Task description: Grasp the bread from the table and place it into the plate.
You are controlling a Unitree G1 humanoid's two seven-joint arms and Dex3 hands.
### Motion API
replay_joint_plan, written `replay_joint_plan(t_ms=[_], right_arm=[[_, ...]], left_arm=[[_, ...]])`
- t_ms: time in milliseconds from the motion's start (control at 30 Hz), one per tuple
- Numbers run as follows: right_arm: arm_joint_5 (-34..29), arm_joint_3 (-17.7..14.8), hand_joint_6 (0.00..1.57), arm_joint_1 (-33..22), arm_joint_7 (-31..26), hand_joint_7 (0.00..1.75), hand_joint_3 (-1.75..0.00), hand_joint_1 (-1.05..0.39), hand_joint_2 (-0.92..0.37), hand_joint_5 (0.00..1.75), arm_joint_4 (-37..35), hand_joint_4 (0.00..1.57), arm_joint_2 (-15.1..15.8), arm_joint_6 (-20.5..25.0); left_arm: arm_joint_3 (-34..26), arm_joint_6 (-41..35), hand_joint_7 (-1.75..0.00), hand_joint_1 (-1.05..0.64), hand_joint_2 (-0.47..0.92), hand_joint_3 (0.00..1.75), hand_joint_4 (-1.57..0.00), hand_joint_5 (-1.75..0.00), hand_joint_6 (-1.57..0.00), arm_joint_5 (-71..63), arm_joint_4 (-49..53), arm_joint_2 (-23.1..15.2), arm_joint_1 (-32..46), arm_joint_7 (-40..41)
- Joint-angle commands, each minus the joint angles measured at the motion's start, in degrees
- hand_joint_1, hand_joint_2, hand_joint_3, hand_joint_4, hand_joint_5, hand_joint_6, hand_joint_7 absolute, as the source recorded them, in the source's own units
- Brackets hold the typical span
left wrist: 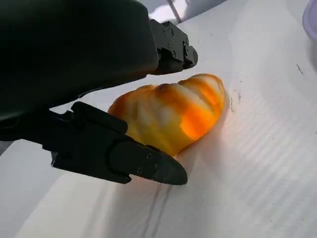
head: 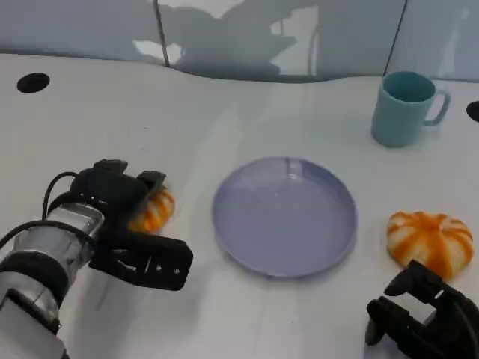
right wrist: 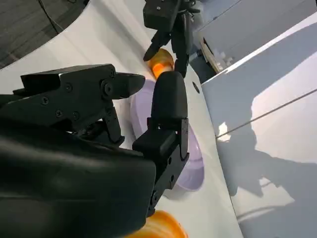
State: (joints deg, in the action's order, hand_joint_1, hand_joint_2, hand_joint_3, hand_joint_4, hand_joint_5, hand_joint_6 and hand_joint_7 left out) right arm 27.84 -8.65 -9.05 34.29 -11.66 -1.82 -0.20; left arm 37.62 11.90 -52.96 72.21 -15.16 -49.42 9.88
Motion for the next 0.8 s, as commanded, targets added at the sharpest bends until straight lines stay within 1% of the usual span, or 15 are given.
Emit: replay_joint_plan(t_ms=[33,100,133,167,233,367,400,433,467,533,633,667,700,733,800], right_arm=[[0.45,-0.69,0.62,-0.26,0.65,1.42,-0.22,-0.66,-0.92,1.64,0.11,0.76,1.01,-0.65],[0.68,-0.81,0.62,-0.65,1.07,1.42,-0.22,-0.66,-0.92,1.63,0.45,0.76,1.29,-0.45],[0.85,-0.85,0.62,-1.21,1.03,1.42,-0.22,-0.66,-0.92,1.63,1.18,0.76,1.33,-0.09],[0.95,-0.86,0.62,-1.58,0.94,1.41,-0.22,-0.66,-0.92,1.63,1.69,0.75,1.30,0.16],[1.03,-0.88,0.62,-2.00,0.83,1.41,-0.21,-0.66,-0.92,1.63,2.31,0.75,1.27,0.50],[0.78,-0.89,0.62,-2.61,0.47,1.41,-0.21,-0.66,-0.92,1.62,3.27,0.75,1.34,0.75],[0.65,-0.88,0.63,-2.98,0.29,1.42,-0.21,-0.66,-0.92,1.63,3.80,0.76,1.45,0.85],[0.62,-0.90,0.62,-3.23,0.18,1.42,-0.21,-0.67,-0.92,1.63,4.16,0.76,1.53,1.04],[0.78,-0.93,0.62,-3.36,0.25,1.42,-0.20,-0.67,-0.92,1.63,4.36,0.75,1.60,1.30],[1.00,-0.99,0.61,-3.38,0.32,1.42,-0.20,-0.66,-0.92,1.63,4.48,0.75,1.63,1.72],[0.94,-1.03,0.61,-3.38,0.15,1.43,-0.20,-0.66,-0.92,1.63,4.69,0.75,1.60,2.01],[0.80,-0.98,0.61,-3.35,-0.01,1.43,-0.20,-0.66,-0.92,1.63,4.77,0.75,1.57,2.03],[0.70,-0.95,0.61,-3.32,-0.12,1.43,-0.20,-0.66,-0.92,1.63,4.83,0.75,1.55,2.06],[0.64,-0.92,0.60,-3.30,-0.20,1.43,-0.21,-0.66,-0.92,1.63,4.89,0.75,1.53,2.08],[0.89,-1.10,0.61,-2.81,0.02,1.43,-0.20,-0.66,-0.92,1.63,4.09,0.75,1.27,1.86]], left_arm=[[0.26,-1.02,-0.01,-0.59,0.87,0.00,-0.06,-0.02,-0.10,1.06,1.94,0.54,-0.96,-0.15],[-0.11,-2.29,-0.03,-0.52,0.87,0.00,-0.15,-0.06,-0.17,1.89,3.73,1.89,-1.17,-0.87],[-0.81,-1.73,-0.03,-0.52,0.87,0.00,-0.16,-0.07,-0.18,2.77,4.15,2.26,-0.48,1.49],[-1.20,-1.12,-0.07,-0.36,0.90,0.01,-0.42,-0.16,-0.45,3.40,4.26,2.36,0.03,3.41],[-1.47,-0.44,-0.05,-0.28,0.92,0.00,-0.59,-0.18,-0.62,4.15,4.56,2.48,0.49,5.54],[-0.85,-0.17,-0.04,-0.26,0.92,0.00,-0.63,-0.17,-0.66,4.27,4.97,2.67,1.31,8.36],[-0.59,-0.06,-0.37,-0.28,0.92,0.09,-0.79,-0.97,-0.86,4.11,5.02,2.76,2.05,10.32],[-0.38,-0.02,-0.90,-0.28,0.92,0.14,-0.77,-1.43,-0.77,4.00,5.10,2.83,2.56,11.67],[-0.26,-0.10,-1.15,-0.27,0.92,0.18,-0.75,-1.58,-0.69,4.01,5.21,2.90,2.71,11.92],[-0.17,-0.04,-1.21,-0.28,0.92,0.21,-0.73,-1.70,-0.64,4.24,5.35,2.92,2.62,12.01],[-0.05,0.19,-1.24,-0.27,0.92,0.23,-0.72,-1.74,-0.64,4.58,5.37,2.87,2.63,12.62],[-0.26,0.54,-1.31,-0.26,0.92,0.24,-0.73,-1.74,-0.63,4.87,5.30,2.78,2.65,13.23],[-0.40,0.81,-1.51,-0.24,0.92,0.25,-0.73,-1.75,-0.57,5.09,5.27,2.71,2.66,13.70],[-0.49,1.00,-1.61,-0.24,0.92,0.26,-0.74,-1.75,-0.54,5.24,5.25,2.67,2.67,14.04],[-0.89,2.11,-1.71,-0.22,0.92,0.28,-0.76,-1.75,-0.53,5.57,5.10,2.27,2.72,16.15]])
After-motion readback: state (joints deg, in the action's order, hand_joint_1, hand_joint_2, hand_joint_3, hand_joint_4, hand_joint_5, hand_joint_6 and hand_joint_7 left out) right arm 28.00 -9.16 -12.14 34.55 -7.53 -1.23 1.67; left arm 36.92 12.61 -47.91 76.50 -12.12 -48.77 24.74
